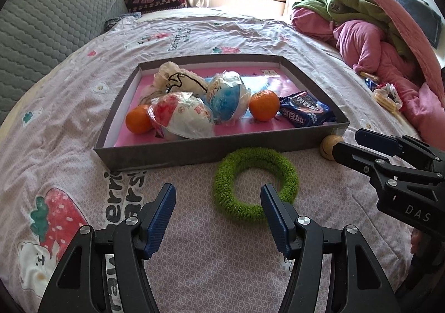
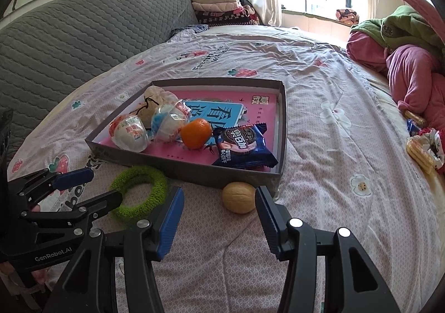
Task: Organize objects
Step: 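Withdraw both grippers from the tray toward the green ring and walnut, then grasp the green fuzzy ring with the left gripper while the right approaches the walnut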
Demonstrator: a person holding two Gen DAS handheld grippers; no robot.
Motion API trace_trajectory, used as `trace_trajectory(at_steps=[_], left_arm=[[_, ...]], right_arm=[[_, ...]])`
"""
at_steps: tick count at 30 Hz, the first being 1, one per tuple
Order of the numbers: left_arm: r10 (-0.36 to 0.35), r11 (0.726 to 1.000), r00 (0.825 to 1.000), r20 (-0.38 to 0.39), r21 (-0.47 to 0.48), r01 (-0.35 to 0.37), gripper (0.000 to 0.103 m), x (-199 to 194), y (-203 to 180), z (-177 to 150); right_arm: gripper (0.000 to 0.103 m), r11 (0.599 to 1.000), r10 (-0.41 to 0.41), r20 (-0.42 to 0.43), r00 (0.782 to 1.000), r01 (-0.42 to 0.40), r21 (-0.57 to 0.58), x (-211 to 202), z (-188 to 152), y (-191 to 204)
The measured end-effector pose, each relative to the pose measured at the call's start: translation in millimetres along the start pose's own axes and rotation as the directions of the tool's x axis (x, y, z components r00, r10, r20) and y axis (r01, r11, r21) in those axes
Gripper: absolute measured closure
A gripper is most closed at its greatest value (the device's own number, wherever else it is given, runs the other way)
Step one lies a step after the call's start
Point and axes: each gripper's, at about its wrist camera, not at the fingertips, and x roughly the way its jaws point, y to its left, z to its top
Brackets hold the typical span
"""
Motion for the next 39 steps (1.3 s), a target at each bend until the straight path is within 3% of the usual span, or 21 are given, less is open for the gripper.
trace_trajectory(at_steps=[16,39], left_arm=[[0.013,1.000,1.000,-0.020,-0.019,-0.014,0.038,14.9,6.4,-2.6],[0.018,0.999,1.000,-0.024,-0.029,-0.019,0.038,32.0,7.5,3.6]], right_arm=[[0.050,0.997,0.024,-0.037,0.999,-0.021,0.073,8.9,-2.6,-12.2],[0.050,0.999,-0.028,-0.084,0.996,0.031,0.040,28.7,-5.3,-9.3]])
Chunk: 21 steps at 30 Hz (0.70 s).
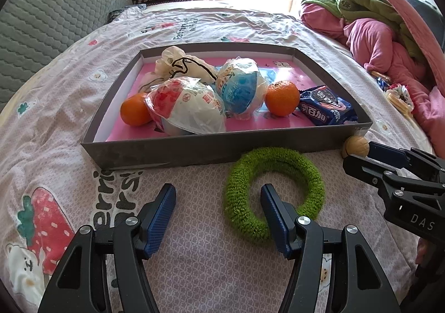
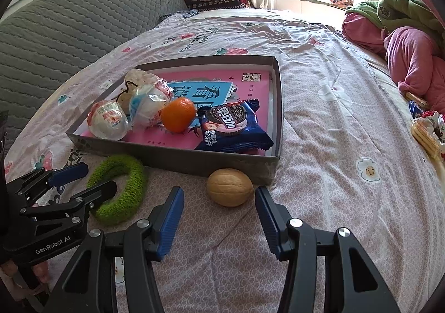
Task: Organize objects
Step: 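Grasp the green fuzzy ring with the left gripper while the right approaches the walnut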
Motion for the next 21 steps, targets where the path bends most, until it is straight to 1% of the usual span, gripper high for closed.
trace_trajectory(at_steps=[3,8,10,11,13,14,19,21], left_arm=[[0.000,1.000,1.000,0.003,0.000,0.000,0.038,3.6,-1.4,2.3],[-0.001,1.000,1.000,0.006,0.001,0.001,0.038,8.5,-3.9,5.9],[-0.008,1.000,1.000,0.007,0.003,0.008,0.047,10.5,-4.9,7.3],[-0.012,1.000,1.000,0.007,0.003,0.012,0.048,11.3,-5.3,8.0],[-0.020,1.000,1.000,0.007,0.004,0.020,0.059,12.7,-6.2,9.4],[-0.024,1.000,1.000,0.007,0.004,0.024,0.060,13.2,-6.6,9.6],[-0.046,0.999,0.999,0.009,0.012,0.046,0.078,13.6,-9.6,10.5],[-0.053,0.999,0.999,0.012,0.008,0.053,0.083,13.6,-9.1,11.0]], right_arm=[[0.051,1.000,0.002,0.000,1.000,-0.002,0.004,1.7,0.7,-0.7],[0.064,1.000,0.000,0.007,1.000,0.000,0.010,3.3,1.9,-1.0],[0.067,1.000,-0.004,0.008,1.000,0.004,0.002,3.4,2.4,-0.3],[0.067,1.000,-0.008,0.010,1.000,0.008,-0.003,3.4,2.6,0.3],[0.067,1.000,-0.010,0.011,1.000,0.010,-0.014,3.4,2.6,2.2],[0.067,1.000,-0.008,0.011,1.000,0.009,-0.020,3.6,2.8,3.4],[0.068,0.999,-0.015,0.012,1.000,0.016,-0.040,4.1,2.0,7.0],[0.067,0.999,-0.012,0.012,1.000,0.013,-0.037,3.9,1.4,6.6]])
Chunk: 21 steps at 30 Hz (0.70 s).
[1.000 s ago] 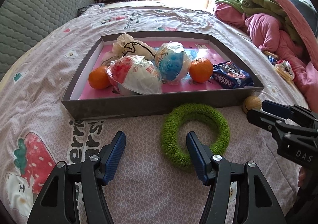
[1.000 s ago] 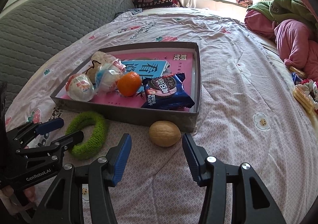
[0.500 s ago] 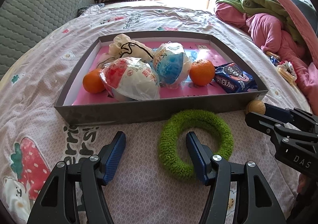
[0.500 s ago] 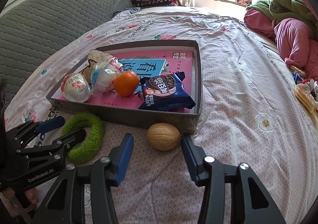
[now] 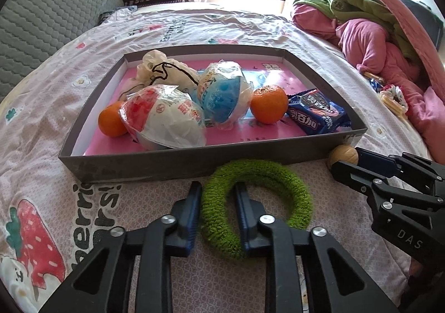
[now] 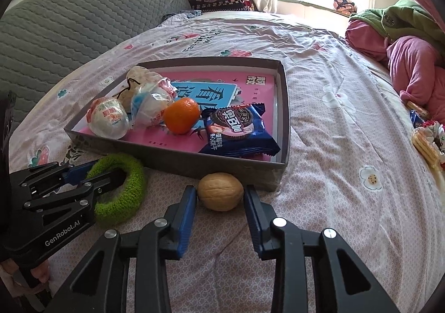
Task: Organize objects
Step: 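Grasp the green fuzzy ring with the left gripper while the right approaches the walnut, then grasp the walnut with the right gripper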
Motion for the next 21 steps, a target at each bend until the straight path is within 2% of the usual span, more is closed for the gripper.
trace_trajectory(at_steps=[3,7,21], left_arm=[[-0.015,1.000,1.000,0.005,-0.014,0.015,0.088,-2.0,2.0,-1.3],[-0.081,0.995,0.997,0.021,-0.064,0.082,0.090,-7.8,9.5,-1.9],[-0.086,0.989,0.992,0.095,-0.113,0.097,0.090,-43.4,27.9,2.9]], right_arm=[[0.068,1.000,0.004,-0.001,1.000,-0.004,0.003,0.4,0.0,-0.8],[0.068,1.000,0.006,-0.004,1.000,-0.006,0.004,0.3,-0.4,-1.1],[0.068,0.998,0.062,0.019,0.998,-0.062,0.004,-9.7,2.4,2.8]])
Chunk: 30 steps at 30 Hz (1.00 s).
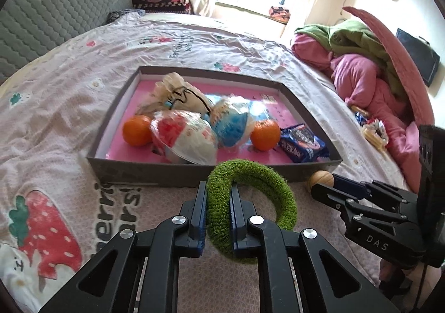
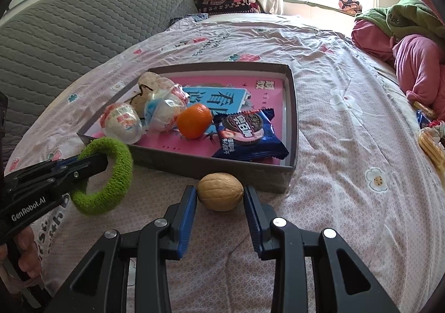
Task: Organize objects
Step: 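Grasp the walnut with the right gripper, then carry the green ring and walnut over the tray with both grippers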
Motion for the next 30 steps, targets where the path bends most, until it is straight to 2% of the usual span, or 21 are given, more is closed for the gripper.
trace_trajectory(at_steps=[15,24,30], left_arm=[[0.060,0.998,0.995,0.085,-0.018,-0.058,0.090,-36.6,17.0,15.1],[0.105,0.993,0.985,0.138,-0.068,-0.096,0.090,-53.7,37.3,27.4],[0.160,0.985,0.970,0.181,-0.092,-0.145,0.089,-62.1,51.8,33.7]], right_arm=[[0.068,0.998,0.055,0.119,0.991,-0.055,0.000,-23.0,10.2,3.1],[0.068,0.999,0.050,0.238,0.970,-0.044,-0.031,-43.6,17.1,7.8],[0.068,0.997,0.027,0.297,0.955,-0.006,-0.072,-52.5,18.4,17.0]])
